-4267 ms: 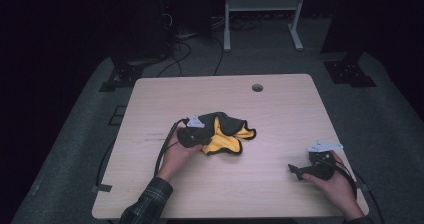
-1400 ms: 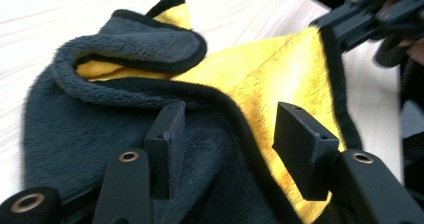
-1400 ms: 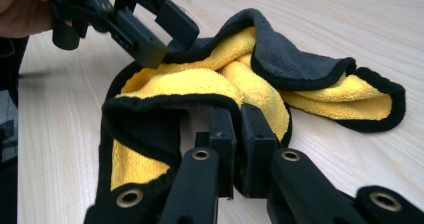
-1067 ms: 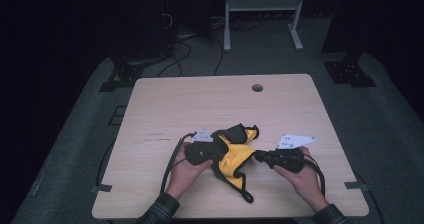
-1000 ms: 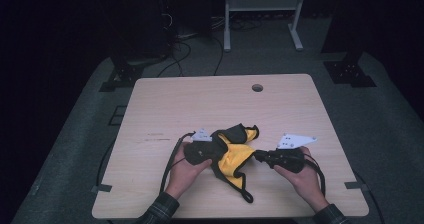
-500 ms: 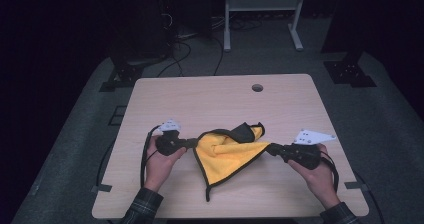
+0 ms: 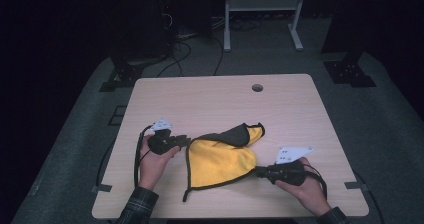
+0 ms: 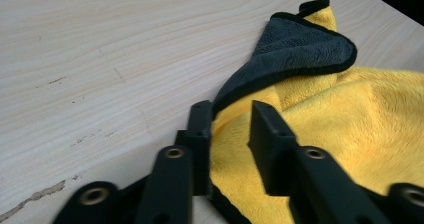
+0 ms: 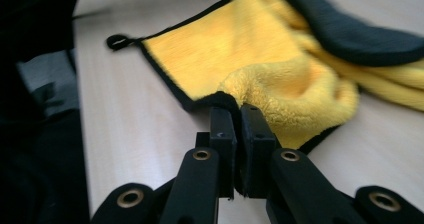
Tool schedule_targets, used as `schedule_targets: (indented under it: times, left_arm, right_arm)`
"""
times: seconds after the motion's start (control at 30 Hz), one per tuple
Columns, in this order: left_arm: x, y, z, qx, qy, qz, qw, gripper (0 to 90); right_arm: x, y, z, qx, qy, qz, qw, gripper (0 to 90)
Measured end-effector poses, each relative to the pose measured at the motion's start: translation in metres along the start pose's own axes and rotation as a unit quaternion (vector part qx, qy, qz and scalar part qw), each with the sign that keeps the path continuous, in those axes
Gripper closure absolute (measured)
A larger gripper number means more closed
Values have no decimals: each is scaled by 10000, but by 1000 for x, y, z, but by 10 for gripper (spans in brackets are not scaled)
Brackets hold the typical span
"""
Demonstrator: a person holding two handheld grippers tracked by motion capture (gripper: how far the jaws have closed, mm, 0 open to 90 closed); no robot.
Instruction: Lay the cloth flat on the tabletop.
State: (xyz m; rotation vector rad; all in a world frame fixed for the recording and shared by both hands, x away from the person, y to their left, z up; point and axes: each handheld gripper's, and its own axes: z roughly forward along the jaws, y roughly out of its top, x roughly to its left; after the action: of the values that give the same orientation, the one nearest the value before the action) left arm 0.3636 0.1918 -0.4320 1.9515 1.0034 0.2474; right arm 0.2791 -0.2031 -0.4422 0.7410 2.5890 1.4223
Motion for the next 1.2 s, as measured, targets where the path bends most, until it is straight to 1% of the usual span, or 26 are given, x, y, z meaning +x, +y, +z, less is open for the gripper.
schedule_targets:
  times: [0.07,0.13,0.17,0.2,0.23,0.27,0.33,0.4,0.47,0.5,0.57,0.67,0.7,0.77,0.83,0.9,0.97,1.03,1.07,1.13,1.2]
  left_arm:
    - [0,-1,2,35,-26,-11,10000,619]
    - [-1,-3,5,77,-52,5,10000,575]
    - [-2,-3,7,111,-44,44,9999,558]
    - [-3,-4,8,136,-60,76,9999,544]
    - [-4,-4,10,142,-67,99,9998,534]
    - [-6,-3,12,147,-62,142,9998,520]
    - [-11,0,15,76,-111,187,9997,501]
    - [-18,5,20,67,-185,340,9992,487]
    - [-29,13,28,87,-264,507,9983,461]
    - [-33,15,31,130,-290,548,9980,459]
    - [-42,22,40,153,-398,631,9971,455]
    - [-55,29,54,177,-569,812,9949,453]
    - [-61,32,62,213,-650,883,9937,453]
    - [-69,35,71,276,-724,1010,9919,442]
    - [-77,39,81,304,-821,1077,9903,438]
    - [-85,42,92,321,-861,1138,9892,427]
    - [-92,47,103,385,-890,1264,9872,423]
    - [-96,50,111,429,-931,1272,9866,415]
    - [-99,51,116,464,-981,1288,9857,411]
    - [-102,51,123,523,-974,1317,9851,401]
    - [-102,50,129,532,-944,1288,9857,402]
  right_arm:
    - [6,0,7,137,164,-68,9997,852]
    - [10,0,13,229,229,-166,9993,849]
    - [11,1,16,282,269,-216,9990,842]
    - [13,1,19,335,336,-255,9985,820]
    - [13,1,21,348,339,-284,9984,788]
    - [13,1,22,361,329,-297,9984,752]
    - [11,1,21,358,308,-276,9985,756]
    - [9,1,19,322,262,-273,9988,746]
    - [6,0,17,278,178,-265,9991,716]
    - [5,0,15,258,125,-258,9993,694]
    - [2,0,11,205,96,-215,9995,668]
    - [-1,-1,8,137,47,-180,9997,650]
    - [-1,-1,7,137,32,-163,9998,650]
    - [-2,-2,8,195,25,-162,9997,656]
    - [-2,-3,10,239,15,-185,9995,664]
    - [-2,-4,12,302,9,-219,9993,681]
    - [-2,-4,13,318,0,-222,9992,697]
    - [-2,-4,13,329,-11,-231,9992,712]
    - [-3,-4,13,330,-13,-235,9992,722]
    - [-3,-5,12,337,1,-223,9992,746]
    - [-3,-5,12,346,-2,-207,9992,771]
